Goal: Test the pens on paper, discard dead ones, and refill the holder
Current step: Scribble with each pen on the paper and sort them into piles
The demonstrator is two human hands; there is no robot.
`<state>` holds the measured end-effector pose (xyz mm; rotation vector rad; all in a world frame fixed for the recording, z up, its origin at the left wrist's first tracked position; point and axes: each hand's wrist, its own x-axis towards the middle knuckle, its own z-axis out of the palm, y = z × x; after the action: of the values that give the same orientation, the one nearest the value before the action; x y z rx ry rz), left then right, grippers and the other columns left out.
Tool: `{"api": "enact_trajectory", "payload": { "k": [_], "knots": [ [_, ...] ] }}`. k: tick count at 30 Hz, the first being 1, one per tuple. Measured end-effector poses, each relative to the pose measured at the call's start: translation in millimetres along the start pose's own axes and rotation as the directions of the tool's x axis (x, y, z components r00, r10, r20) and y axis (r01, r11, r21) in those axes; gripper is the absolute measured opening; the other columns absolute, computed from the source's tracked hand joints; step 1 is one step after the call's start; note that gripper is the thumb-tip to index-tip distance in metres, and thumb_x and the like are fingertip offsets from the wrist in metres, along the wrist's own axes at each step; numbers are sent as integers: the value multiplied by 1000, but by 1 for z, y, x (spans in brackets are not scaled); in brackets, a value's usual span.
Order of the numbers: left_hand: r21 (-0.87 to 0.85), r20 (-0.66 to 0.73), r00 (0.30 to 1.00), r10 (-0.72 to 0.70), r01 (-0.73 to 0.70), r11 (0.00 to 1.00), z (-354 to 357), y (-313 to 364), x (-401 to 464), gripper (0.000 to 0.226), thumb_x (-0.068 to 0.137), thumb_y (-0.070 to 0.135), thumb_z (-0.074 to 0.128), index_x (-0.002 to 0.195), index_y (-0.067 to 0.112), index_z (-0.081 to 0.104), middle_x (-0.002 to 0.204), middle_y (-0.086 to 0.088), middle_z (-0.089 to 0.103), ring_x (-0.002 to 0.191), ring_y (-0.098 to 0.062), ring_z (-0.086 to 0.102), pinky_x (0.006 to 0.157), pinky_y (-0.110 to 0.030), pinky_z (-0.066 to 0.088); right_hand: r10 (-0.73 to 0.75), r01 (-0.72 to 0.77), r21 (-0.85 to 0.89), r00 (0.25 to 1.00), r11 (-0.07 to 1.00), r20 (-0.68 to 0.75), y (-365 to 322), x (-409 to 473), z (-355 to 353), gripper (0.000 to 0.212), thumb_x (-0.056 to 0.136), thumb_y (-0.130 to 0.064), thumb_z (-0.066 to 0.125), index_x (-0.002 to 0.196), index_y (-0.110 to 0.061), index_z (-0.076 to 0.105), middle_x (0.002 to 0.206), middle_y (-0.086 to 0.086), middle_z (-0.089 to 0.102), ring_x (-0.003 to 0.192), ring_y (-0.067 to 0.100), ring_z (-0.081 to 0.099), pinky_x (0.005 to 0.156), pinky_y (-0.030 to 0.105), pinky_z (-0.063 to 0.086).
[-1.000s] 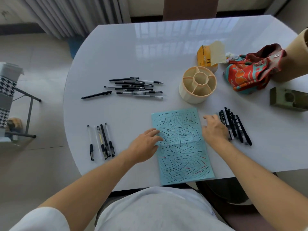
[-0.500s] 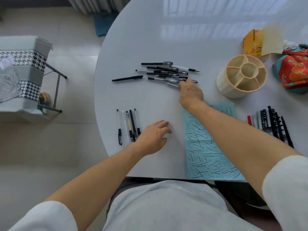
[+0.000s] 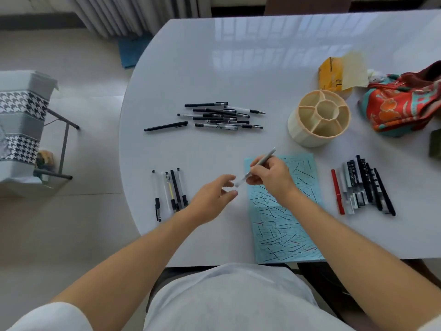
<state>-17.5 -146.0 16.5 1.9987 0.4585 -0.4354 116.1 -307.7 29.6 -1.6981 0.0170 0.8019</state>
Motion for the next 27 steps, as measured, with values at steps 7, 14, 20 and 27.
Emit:
{"api": "enact_trajectory", "payload": {
  "k": [7, 14, 20, 27],
  "knots": [
    [79, 105, 993, 55, -64, 995, 29, 18, -1, 18, 98, 36, 53, 90, 29, 68, 78, 19, 69, 67, -3, 67, 65, -22, 49, 71, -97, 206, 989, 974, 130, 41, -44, -20, 9, 103, -11, 56, 101, -6, 63, 91, 21, 76, 81, 34, 75, 76, 39, 62],
    [291, 32, 993, 113, -117, 949, 54, 37, 1, 27, 99, 36, 51, 80, 25, 66, 68, 9, 68, 63, -6, 64, 67, -38, 56, 92, -77, 175, 993, 982, -76, 53, -56, -30, 23, 105, -17, 55, 98, 4, 62, 83, 21, 77, 72, 35, 76, 73, 48, 65],
    [455, -41, 987, 158, -123, 882, 61, 35, 5, 31, 102, 39, 49, 74, 26, 54, 69, 5, 64, 67, -21, 59, 62, -37, 48, 129, -67, 234, 957, 970, -261, 45, -36, -58, 32, 108, -26, 47, 98, 3, 56, 75, 19, 74, 61, 35, 74, 53, 38, 61],
    [480, -3, 952, 307, -268, 835, 65, 22, 10, 29, 101, 39, 52, 100, 17, 72, 115, 4, 68, 106, -16, 62, 84, -34, 52, -57, 44, -57, 967, 997, -250, 39, -10, -59, 12, 94, -31, 73, 89, -21, 72, 80, 0, 71, 73, 14, 68, 63, 31, 61]
  ]
}}
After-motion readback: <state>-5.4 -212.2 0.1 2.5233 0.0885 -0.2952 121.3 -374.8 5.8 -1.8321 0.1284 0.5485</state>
